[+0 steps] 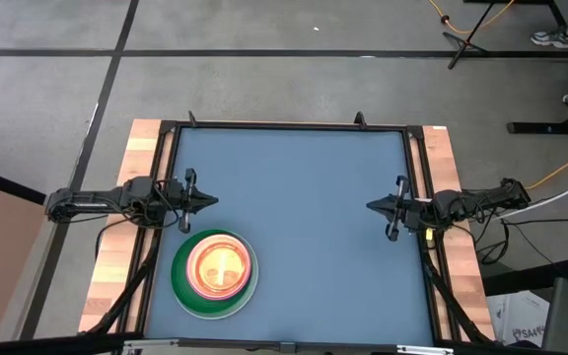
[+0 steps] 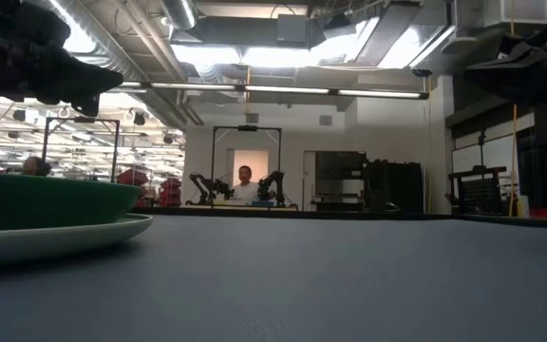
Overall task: Stack plastic plates
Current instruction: Return to Home Position
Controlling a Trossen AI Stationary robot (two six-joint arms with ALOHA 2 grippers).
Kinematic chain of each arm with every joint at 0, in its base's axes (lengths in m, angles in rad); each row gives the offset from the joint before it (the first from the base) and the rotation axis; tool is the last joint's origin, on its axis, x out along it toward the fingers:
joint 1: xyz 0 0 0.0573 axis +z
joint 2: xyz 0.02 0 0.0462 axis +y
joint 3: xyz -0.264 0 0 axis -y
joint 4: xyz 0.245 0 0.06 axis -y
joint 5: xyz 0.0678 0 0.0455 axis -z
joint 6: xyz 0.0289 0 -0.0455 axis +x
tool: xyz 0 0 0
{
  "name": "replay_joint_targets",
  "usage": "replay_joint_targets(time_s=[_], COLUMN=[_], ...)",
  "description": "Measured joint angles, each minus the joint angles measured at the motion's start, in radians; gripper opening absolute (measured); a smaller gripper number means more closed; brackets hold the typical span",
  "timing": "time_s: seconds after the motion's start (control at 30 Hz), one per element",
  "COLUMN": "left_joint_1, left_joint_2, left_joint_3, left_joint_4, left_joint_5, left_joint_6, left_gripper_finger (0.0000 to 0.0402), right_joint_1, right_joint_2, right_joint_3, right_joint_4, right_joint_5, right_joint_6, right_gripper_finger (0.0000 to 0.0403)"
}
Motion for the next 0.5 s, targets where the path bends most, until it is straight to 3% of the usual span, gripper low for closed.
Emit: replay_joint_targets(time_s=[0.3,0.5], left_joint_1=[0.0,0.0], left_joint_2=[0.0,0.0], left_joint_3=[0.0,0.0], left_joint_4=[0.0,0.0], left_joint_5=[0.0,0.0], left_joint_6=[0.0,0.0], left_gripper_finger=[0.0,0.0], right_joint_1=[-0.133,-0.309], right_joint_2=[0.0,0.0], right_joint_3=[0.0,0.0], right_joint_4=[-0.004,-0.04], right_joint_5=[-0.056,-0.281], right_joint_6=[-0.03,0.026], right_gripper_finger=[0.0,0.0])
